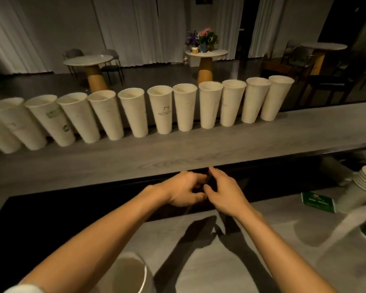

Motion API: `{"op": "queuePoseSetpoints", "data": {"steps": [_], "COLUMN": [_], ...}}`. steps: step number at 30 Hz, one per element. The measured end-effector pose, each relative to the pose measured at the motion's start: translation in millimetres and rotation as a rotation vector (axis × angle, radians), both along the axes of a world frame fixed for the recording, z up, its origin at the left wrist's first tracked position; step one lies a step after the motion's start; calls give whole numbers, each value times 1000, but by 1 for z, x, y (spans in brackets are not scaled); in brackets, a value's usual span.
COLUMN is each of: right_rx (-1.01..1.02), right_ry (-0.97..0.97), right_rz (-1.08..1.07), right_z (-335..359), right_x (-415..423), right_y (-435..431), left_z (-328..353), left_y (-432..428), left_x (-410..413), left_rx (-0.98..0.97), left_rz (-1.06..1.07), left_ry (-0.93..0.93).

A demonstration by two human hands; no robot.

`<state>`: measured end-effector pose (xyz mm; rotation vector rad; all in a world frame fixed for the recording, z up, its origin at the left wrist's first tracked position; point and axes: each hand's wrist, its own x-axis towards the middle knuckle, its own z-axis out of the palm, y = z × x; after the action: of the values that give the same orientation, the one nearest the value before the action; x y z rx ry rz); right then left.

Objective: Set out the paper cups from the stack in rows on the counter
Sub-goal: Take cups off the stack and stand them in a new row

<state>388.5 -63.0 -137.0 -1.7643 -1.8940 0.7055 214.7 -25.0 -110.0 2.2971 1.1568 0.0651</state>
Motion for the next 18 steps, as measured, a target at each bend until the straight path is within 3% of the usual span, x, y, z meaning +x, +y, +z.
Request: {"op": "queuePoseSetpoints", "data": {"steps": [4, 11, 18], "right_rx": [-27, -150, -237], "right_ry": [32, 32, -337], "right_rz": [185, 535, 706], "right_z": [-1, 5, 11], "right_x": [-62, -139, -167], "right_y": [-25, -72, -120], "left_z": [3, 19, 4], "left_y": [-36, -101, -142], "left_x": [-66, -164, -201], "left_rx": [-39, -175, -273], "left_rz": [23, 25, 72], "left_ry": [14, 201, 418]}}
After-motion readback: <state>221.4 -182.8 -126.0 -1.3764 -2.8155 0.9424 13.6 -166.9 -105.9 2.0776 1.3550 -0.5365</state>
